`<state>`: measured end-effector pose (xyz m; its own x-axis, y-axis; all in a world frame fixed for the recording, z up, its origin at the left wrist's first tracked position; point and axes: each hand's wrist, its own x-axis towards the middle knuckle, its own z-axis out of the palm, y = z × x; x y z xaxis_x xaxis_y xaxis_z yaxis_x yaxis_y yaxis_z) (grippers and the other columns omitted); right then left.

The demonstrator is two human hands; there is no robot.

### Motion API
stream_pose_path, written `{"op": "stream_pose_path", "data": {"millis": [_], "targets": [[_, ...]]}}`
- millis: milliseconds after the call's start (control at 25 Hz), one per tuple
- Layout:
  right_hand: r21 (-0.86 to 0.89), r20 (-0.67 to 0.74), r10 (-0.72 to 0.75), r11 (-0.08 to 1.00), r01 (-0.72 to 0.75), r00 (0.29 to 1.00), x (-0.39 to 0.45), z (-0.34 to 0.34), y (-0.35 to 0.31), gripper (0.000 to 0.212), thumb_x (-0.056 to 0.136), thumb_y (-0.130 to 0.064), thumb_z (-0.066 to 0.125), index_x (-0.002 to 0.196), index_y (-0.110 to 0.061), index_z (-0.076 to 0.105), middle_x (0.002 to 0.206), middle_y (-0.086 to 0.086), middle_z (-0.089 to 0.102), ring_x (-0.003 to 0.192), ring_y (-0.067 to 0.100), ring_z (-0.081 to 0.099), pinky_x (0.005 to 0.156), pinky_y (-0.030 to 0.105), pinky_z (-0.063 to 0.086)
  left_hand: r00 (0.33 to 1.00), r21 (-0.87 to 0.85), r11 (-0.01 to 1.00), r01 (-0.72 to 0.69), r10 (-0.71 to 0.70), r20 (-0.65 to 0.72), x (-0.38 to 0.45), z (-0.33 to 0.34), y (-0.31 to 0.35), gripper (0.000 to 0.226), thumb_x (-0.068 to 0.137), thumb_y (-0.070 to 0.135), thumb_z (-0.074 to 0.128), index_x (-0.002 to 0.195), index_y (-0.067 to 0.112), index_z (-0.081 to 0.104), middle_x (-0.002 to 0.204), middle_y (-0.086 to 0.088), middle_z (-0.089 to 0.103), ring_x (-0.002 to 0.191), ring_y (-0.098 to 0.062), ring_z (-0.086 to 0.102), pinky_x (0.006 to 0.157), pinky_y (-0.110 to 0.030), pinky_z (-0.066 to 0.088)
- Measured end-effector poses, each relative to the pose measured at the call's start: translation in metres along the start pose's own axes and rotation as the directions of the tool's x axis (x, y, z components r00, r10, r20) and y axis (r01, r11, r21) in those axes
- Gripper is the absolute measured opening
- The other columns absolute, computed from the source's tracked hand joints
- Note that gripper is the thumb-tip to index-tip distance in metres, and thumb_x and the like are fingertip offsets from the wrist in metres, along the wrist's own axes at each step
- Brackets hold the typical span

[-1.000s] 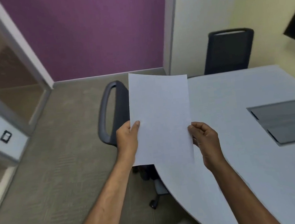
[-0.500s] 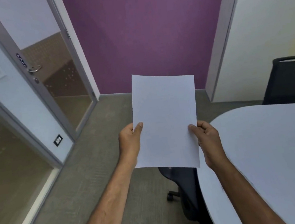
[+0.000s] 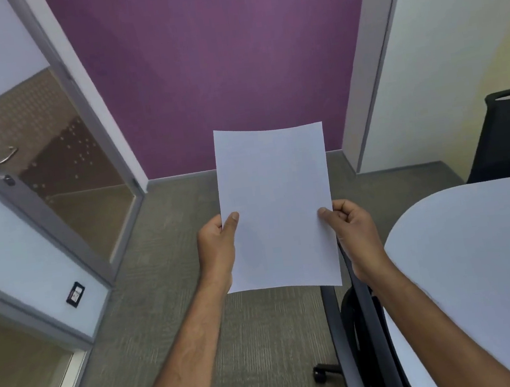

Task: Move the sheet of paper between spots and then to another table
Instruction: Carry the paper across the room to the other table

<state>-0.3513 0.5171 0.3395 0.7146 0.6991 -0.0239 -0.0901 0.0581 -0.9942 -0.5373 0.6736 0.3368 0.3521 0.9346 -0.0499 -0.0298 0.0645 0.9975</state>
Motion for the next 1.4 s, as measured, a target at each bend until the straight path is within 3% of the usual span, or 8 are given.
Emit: {"op": "stream_pose_path", "data": {"millis": [120, 240, 480, 640, 1080, 1280, 1360, 1400], "targets": [[-0.010, -0.086, -0.003, 1.000, 0.003, 0.996, 0.054, 0.014, 0.010, 0.017, 0.098, -0.026, 0.067, 0.111, -0.015, 0.070, 0.102, 0.003, 0.079, 0.093, 0.020, 0.076, 0.073, 0.027, 0.059, 0.995, 0.014, 1.000, 0.017, -0.018, 0.097, 0.075, 0.014, -0.009, 0.032, 0.097, 0.033, 0.065, 0.096, 0.002, 0.070, 0.092, -0.011, 0.070, 0.087, -0.026, 0.060, 0.080, -0.044, 0.048], [-0.012, -0.197, -0.012, 1.000, 0.010, 0.980, 0.101, 0.030, 0.021, 0.014, 0.099, -0.026, 0.066, 0.108, -0.017, 0.072, 0.101, 0.001, 0.080, 0.094, 0.021, 0.077, 0.073, 0.024, 0.059, 0.978, 0.022, 1.000, 0.001, -0.006, 0.207, 0.145, 0.031, -0.011, 0.018, 0.101, 0.027, 0.063, 0.095, 0.019, 0.078, 0.100, 0.001, 0.081, 0.095, -0.027, 0.076, 0.084, -0.043, 0.060], [0.012, -0.441, -0.004, 1.000, 0.011, 0.897, 0.181, 0.053, 0.029, 0.015, 0.099, -0.025, 0.066, 0.107, -0.013, 0.072, 0.101, 0.002, 0.080, 0.097, 0.024, 0.076, 0.081, 0.032, 0.063, 0.898, 0.095, 0.995, 0.005, -0.046, 0.437, 0.273, 0.080, -0.009, 0.018, 0.102, 0.026, 0.061, 0.101, 0.019, 0.079, 0.100, 0.000, 0.082, 0.095, -0.026, 0.078, 0.080, -0.041, 0.063], [0.007, -0.587, 0.002, 1.000, 0.002, 0.810, 0.233, 0.042, 0.035, 0.015, 0.100, -0.025, 0.065, 0.106, -0.014, 0.072, 0.102, 0.004, 0.079, 0.098, 0.028, 0.075, 0.087, 0.045, 0.062, 0.822, 0.108, 0.994, -0.008, -0.055, 0.567, 0.339, 0.143, -0.010, 0.019, 0.102, 0.023, 0.061, 0.100, 0.017, 0.078, 0.098, -0.001, 0.082, 0.091, -0.023, 0.078, 0.075, -0.037, 0.062], [0.039, -0.864, 0.055, 0.998, -0.041, 0.500, 0.403, -0.097, 0.044, 0.014, 0.099, -0.033, 0.065, 0.106, -0.022, 0.067, 0.097, -0.011, 0.078, 0.087, 0.012, 0.076, 0.070, 0.027, 0.059, 0.571, 0.194, 0.981, -0.024, -0.146, 0.808, 0.465, 0.413, -0.044, 0.018, 0.101, 0.022, 0.062, 0.098, 0.015, 0.078, 0.097, -0.004, 0.082, 0.097, -0.032, 0.076, 0.084, -0.049, 0.062], [0.067, -0.928, 0.092, 0.994, -0.082, 0.361, 0.460, -0.160, 0.036, 0.018, 0.100, -0.030, 0.063, 0.116, -0.020, 0.067, 0.111, -0.006, 0.074, 0.098, 0.015, 0.073, 0.085, 0.033, 0.061, 0.456, 0.193, 0.979, -0.070, -0.141, 0.879, 0.496, 0.538, -0.053, 0.016, 0.100, 0.021, 0.063, 0.094, 0.021, 0.078, 0.098, -0.002, 0.081, 0.100, -0.029, 0.076, 0.087, -0.046, 0.061], [0.096, -0.981, 0.107, 0.993, -0.071, 0.165, 0.505, -0.230, 0.042, 0.018, 0.101, -0.027, 0.062, 0.116, -0.019, 0.067, 0.114, -0.003, 0.074, 0.102, 0.018, 0.073, 0.089, 0.037, 0.061, 0.266, 0.221, 0.970, -0.101, -0.188, 0.945, 0.510, 0.662, -0.076, 0.017, 0.100, 0.021, 0.063, 0.093, 0.025, 0.078, 0.096, 0.006, 0.082, 0.094, -0.020, 0.077, 0.078, -0.034, 0.062], [0.095, -0.989, 0.103, 0.993, -0.074, 0.110, 0.515, -0.243, 0.038, 0.017, 0.100, -0.026, 0.062, 0.116, -0.020, 0.066, 0.114, -0.004, 0.074, 0.102, 0.018, 0.072, 0.089, 0.037, 0.061, 0.216, 0.223, 0.968, -0.119, -0.194, 0.957, 0.514, 0.689, -0.081, 0.017, 0.100, 0.022, 0.064, 0.092, 0.027, 0.078, 0.093, 0.009, 0.081, 0.091, -0.016, 0.077, 0.072, -0.028, 0.060]]}}
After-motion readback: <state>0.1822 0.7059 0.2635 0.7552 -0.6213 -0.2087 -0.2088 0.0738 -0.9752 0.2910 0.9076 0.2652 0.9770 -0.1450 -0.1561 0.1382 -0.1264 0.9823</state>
